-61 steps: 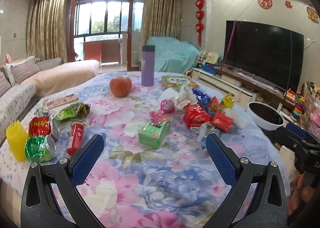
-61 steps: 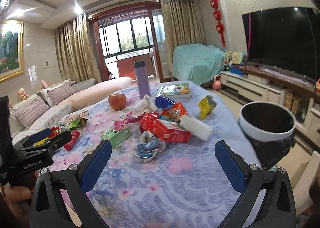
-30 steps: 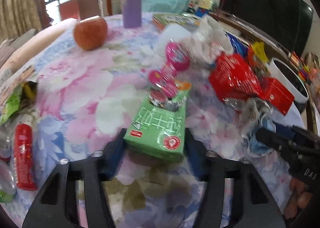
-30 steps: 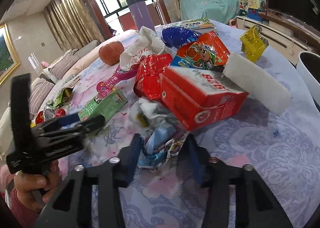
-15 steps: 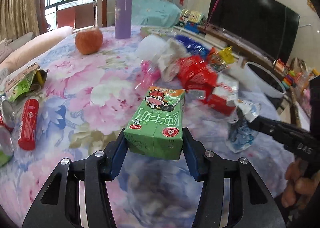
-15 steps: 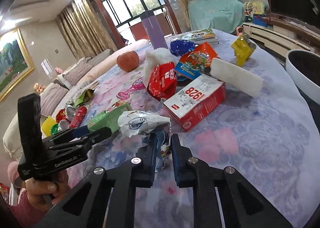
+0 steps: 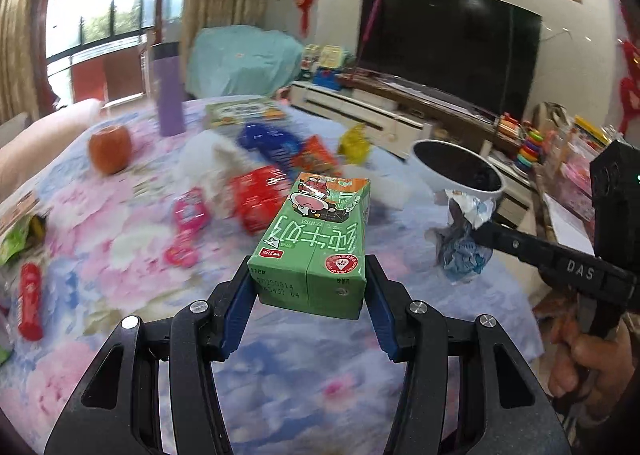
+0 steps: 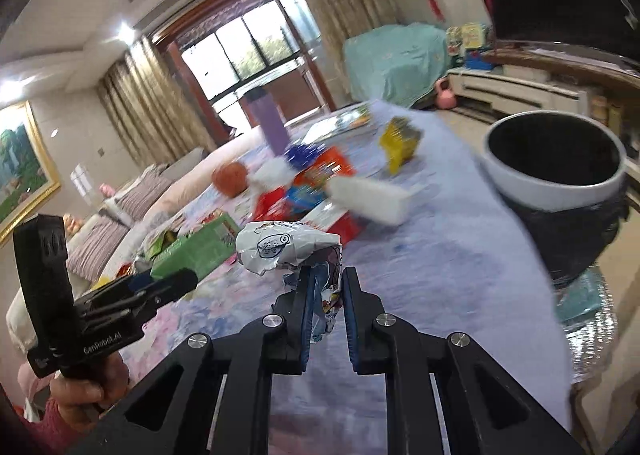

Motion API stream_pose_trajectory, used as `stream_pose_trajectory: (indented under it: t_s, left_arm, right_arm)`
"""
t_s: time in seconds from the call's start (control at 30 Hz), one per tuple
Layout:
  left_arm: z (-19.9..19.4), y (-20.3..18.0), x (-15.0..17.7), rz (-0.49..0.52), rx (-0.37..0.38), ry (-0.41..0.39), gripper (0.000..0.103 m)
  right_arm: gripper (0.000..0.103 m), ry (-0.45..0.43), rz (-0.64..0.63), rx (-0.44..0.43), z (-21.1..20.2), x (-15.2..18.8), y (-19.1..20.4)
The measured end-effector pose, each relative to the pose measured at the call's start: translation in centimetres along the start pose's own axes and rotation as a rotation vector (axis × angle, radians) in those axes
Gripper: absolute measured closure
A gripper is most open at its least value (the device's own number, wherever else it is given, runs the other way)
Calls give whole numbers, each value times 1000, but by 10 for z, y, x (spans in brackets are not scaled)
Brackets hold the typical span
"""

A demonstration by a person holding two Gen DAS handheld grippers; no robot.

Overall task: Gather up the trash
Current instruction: 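Carry the green carton and foil wrapper over the black-and-white trash bin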

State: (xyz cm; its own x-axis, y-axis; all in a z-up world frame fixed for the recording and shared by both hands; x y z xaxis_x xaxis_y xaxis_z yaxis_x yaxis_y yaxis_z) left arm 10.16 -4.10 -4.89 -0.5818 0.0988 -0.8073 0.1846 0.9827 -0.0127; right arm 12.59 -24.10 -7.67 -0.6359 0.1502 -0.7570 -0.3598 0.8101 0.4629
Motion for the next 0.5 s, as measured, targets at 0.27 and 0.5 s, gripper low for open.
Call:
stream_pose_trajectory:
  t_s: [0.27, 0.5]
  left_arm:
    - [24, -60, -20, 95, 88, 2, 51]
    - [43, -94, -34, 143, 137, 14, 51]
  right_arm:
    - [89, -67, 73, 73, -33, -11, -48]
    - [89, -107, 123, 125, -53, -19, -82]
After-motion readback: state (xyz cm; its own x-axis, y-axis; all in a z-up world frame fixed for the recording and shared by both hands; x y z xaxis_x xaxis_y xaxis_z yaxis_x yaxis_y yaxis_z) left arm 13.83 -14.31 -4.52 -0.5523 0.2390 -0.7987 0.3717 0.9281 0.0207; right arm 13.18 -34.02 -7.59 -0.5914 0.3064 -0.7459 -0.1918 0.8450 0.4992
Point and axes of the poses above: each gripper's, at about its wrist camera, not at the fingertips, and z roughly the way its jaws point, y to its left, x to its underside, the point moved 2 cm from there along z, roughly the way its jaws point, and after that the axes turned 7 degrees about -x, right-handed, at the moved point
